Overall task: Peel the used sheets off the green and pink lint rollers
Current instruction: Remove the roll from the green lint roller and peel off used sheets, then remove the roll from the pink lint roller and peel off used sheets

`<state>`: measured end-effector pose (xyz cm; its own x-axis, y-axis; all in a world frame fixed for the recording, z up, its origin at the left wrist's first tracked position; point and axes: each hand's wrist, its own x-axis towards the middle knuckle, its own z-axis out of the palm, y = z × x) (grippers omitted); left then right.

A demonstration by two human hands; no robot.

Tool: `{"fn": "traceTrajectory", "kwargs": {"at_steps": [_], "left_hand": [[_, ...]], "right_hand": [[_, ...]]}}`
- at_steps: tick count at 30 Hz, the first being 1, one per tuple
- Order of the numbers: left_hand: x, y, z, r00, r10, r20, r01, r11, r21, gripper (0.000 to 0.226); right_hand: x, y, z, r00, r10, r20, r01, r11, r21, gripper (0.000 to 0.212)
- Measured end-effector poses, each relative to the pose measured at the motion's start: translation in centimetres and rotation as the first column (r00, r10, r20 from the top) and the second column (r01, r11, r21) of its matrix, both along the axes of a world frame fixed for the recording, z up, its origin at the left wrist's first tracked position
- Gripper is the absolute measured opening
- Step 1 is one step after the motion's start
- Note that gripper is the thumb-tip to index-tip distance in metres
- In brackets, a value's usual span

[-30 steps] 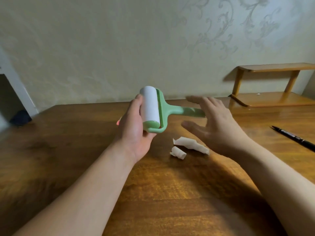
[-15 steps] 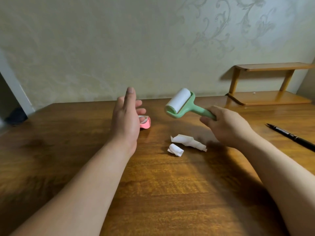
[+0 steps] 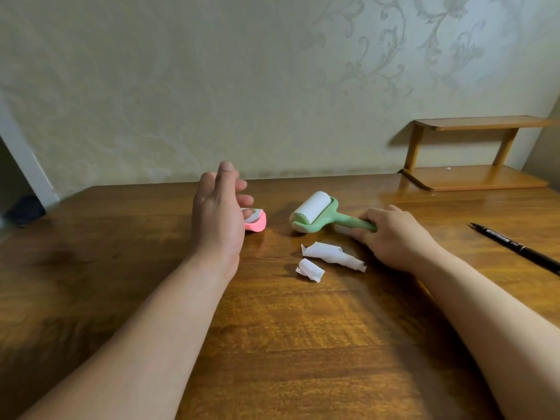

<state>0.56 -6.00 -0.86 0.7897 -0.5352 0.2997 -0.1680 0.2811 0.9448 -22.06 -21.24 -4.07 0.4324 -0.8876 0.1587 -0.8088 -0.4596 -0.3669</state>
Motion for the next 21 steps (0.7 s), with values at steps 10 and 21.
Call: {"fn": "traceTrajectory", "kwargs": {"at_steps": [10, 21], "left_hand": [[1.6, 1.6, 3.6, 0.999, 0.045, -0.031, -0.046, 0.997, -0.054, 0.016], [6.1, 1.4, -1.2, 0.862, -0.23, 0.452, -0.224, 0.626, 0.746, 0.081]], "right_hand": [[1.0, 1.4, 0.7, 0.963, 0.0, 0.269, 0.041, 0.989, -0.145, 0.046], [2.4, 3.9, 1.2, 0.888, 0.137, 0.439, -0.039, 0.974, -0.225, 0.028]]}}
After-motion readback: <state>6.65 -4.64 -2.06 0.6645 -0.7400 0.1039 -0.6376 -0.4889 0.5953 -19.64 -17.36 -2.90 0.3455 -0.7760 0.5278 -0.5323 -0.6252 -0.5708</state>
